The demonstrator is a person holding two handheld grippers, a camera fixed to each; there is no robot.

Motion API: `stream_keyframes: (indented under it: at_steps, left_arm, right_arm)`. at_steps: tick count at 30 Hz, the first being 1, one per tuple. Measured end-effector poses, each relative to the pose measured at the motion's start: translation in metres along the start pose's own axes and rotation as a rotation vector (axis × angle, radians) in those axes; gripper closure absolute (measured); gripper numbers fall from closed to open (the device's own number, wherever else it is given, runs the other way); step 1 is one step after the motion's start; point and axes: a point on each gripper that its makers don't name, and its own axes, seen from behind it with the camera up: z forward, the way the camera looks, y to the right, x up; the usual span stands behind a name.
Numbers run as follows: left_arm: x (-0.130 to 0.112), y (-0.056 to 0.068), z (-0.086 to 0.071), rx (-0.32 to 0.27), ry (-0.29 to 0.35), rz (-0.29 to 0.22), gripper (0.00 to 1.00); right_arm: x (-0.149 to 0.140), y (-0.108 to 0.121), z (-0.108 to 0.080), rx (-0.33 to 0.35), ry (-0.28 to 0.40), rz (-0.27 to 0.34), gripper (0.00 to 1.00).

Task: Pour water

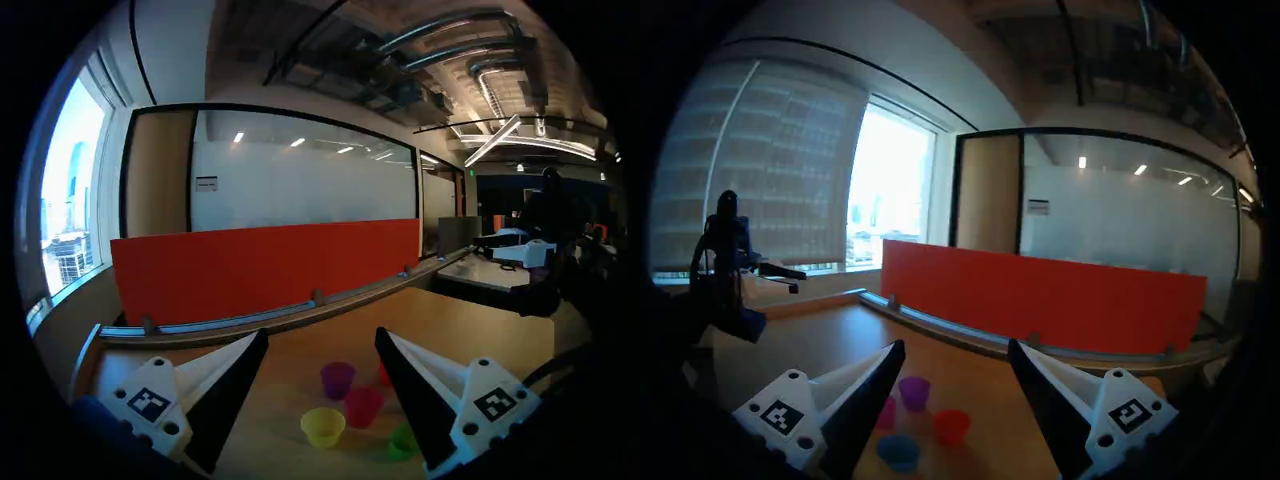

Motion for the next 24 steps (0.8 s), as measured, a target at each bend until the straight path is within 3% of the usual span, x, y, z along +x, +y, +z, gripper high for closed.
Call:
stream_keyframes:
  at_steps: [6,12,15,24]
  left_arm:
    - [0.0,0.022,-0.001,-0.101,-0.002,-0.012,0.0]
    - [-0.004,0.035,-0.003,-0.158,-0.023,0.033,0.0]
    - [-0.01,0.042,-0.003,-0.18,-0.046,0.056,0.01]
    - [-0.037,0.061,-0.003,-0.269,-0.141,0.06,0.01]
  right_arm:
    - [0.002,-0.019,0.001,0.103,-0.01,0.036,0.01]
    - [-0.006,-0.02,0.001,0.131,-0.048,0.015,0.0]
    - [-0.01,-0.021,0.001,0.148,-0.066,0.006,0.0]
    - [-0.035,-0.031,-0.004,0.223,-0.175,-0.01,0.01]
